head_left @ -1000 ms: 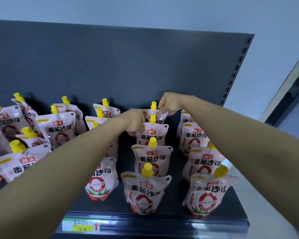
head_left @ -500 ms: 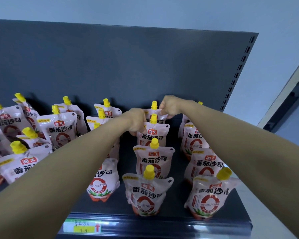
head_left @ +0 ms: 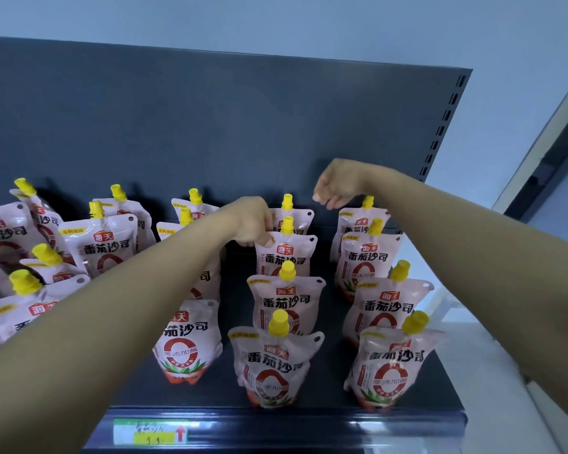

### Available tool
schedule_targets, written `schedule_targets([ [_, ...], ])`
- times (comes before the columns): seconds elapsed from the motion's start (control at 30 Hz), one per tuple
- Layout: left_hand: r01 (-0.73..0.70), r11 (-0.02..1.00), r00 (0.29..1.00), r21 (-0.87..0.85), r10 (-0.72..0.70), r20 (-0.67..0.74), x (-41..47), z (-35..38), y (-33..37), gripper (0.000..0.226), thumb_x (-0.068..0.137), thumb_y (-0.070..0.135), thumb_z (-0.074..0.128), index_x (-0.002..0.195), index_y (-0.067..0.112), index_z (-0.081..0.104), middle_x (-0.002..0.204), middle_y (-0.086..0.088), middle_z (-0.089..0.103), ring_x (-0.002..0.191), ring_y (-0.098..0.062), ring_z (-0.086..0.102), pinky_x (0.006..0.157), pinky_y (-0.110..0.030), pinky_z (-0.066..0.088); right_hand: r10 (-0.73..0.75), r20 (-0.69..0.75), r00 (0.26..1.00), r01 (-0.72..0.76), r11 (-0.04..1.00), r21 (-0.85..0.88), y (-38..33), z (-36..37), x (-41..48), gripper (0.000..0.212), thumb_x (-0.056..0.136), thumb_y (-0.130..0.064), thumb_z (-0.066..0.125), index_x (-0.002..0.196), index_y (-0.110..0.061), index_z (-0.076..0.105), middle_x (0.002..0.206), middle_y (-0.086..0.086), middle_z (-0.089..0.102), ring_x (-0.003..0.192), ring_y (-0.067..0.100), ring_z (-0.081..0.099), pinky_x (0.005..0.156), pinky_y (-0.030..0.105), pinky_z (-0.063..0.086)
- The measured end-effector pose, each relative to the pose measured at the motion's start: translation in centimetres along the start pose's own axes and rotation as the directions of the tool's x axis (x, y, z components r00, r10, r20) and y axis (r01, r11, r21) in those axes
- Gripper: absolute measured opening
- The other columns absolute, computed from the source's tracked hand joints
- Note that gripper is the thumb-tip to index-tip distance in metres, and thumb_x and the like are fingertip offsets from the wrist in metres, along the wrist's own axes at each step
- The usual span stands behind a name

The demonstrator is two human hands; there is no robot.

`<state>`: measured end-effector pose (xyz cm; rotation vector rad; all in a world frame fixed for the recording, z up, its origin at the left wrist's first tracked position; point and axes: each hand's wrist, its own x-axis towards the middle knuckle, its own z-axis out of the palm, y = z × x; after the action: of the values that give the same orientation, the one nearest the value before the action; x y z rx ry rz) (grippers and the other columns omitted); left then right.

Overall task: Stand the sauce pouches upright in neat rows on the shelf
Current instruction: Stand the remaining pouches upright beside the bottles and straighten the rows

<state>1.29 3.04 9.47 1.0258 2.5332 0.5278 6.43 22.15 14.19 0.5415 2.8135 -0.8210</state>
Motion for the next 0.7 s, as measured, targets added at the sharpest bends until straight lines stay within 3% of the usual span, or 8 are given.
schedule_targets([
  [0.1,-0.036,0.998,0.995,-0.042,0.032,-0.090,-1.1,-1.4,0.3,0.015,0.078,0.010,0.067,0.092,0.006,0.070,0.078,-0.016,0.067,0.066,-0.022,0.057,0.069,-0.032,0.055,-0.027,-0.009,1.000,0.027,1.000,0.013,-1.0,-0.4,-1.6,0.025,0.092,-0.009,0.057,0.113,0.003,0.061,0.097,0.013,0.068,0.094,0.027,0.068,0.085,0.032,0.055],
  [0.23,-0.108,0.986,0.990,-0.130,0.095,-0.102,-3.4,-2.5,1.1,0.007,0.081,0.007,0.065,0.087,0.006,0.069,0.081,-0.013,0.070,0.067,-0.018,0.065,0.056,-0.019,0.054,-0.050,0.068,0.996,0.054,0.997,-0.054,-2.3,0.5,-3.5,0.011,0.091,-0.008,0.058,0.098,-0.003,0.064,0.083,0.008,0.070,0.083,0.024,0.070,0.081,0.031,0.058],
  [0.4,-0.175,0.937,0.980,-0.302,0.195,0.038,-7.6,-3.2,1.7,0.011,0.080,0.020,0.071,0.082,0.009,0.071,0.077,-0.009,0.073,0.067,-0.015,0.071,0.058,-0.017,0.056,-0.034,0.163,0.986,0.057,0.988,-0.141,-3.3,2.5,-6.3,0.012,0.086,-0.005,0.062,0.080,-0.016,0.065,0.079,0.001,0.072,0.076,0.013,0.071,0.061,0.018,0.057],
  [0.47,-0.188,0.926,0.960,-0.327,0.244,0.138,-9.3,-3.0,1.6,0.017,0.074,0.029,0.075,0.082,0.014,0.073,0.080,-0.007,0.074,0.073,-0.014,0.072,0.064,-0.019,0.057,-0.031,0.180,0.983,0.061,0.985,-0.164,-3.6,3.2,-7.6,0.014,0.082,-0.003,0.066,0.081,-0.017,0.066,0.075,-0.002,0.071,0.071,0.007,0.070,0.058,0.017,0.054],
  [0.57,-0.181,0.931,0.906,-0.318,0.284,0.315,-11.4,-1.8,1.4,0.035,0.058,0.042,0.076,0.088,0.023,0.073,0.086,0.003,0.075,0.087,-0.011,0.071,0.072,-0.019,0.056,-0.003,0.189,0.982,0.023,0.994,-0.104,-3.9,4.3,-9.3,0.020,0.083,-0.001,0.065,0.101,-0.009,0.067,0.089,0.004,0.071,0.075,0.009,0.070,0.065,0.018,0.059],
  [0.63,-0.186,0.940,0.890,-0.287,0.285,0.357,-12.1,-0.5,1.1,0.035,0.062,0.038,0.078,0.094,0.025,0.072,0.089,0.008,0.074,0.094,-0.009,0.068,0.078,-0.020,0.054,0.005,0.196,0.981,0.009,0.998,-0.069,-4.1,5.1,-10.2,0.030,0.084,-0.001,0.064,0.113,-0.006,0.063,0.102,0.009,0.069,0.080,0.012,0.068,0.072,0.021,0.058],
  [0.7,-0.220,0.952,0.897,-0.213,0.283,0.339,-12.5,0.8,0.5,0.030,0.070,0.031,0.078,0.097,0.022,0.072,0.099,0.005,0.072,0.099,-0.013,0.065,0.087,-0.028,0.054,0.003,0.205,0.979,0.013,0.997,-0.076,-4.3,5.9,-10.9,0.027,0.084,-0.003,0.064,0.110,-0.010,0.064,0.101,0.005,0.067,0.079,0.009,0.065,0.068,0.018,0.055],
])
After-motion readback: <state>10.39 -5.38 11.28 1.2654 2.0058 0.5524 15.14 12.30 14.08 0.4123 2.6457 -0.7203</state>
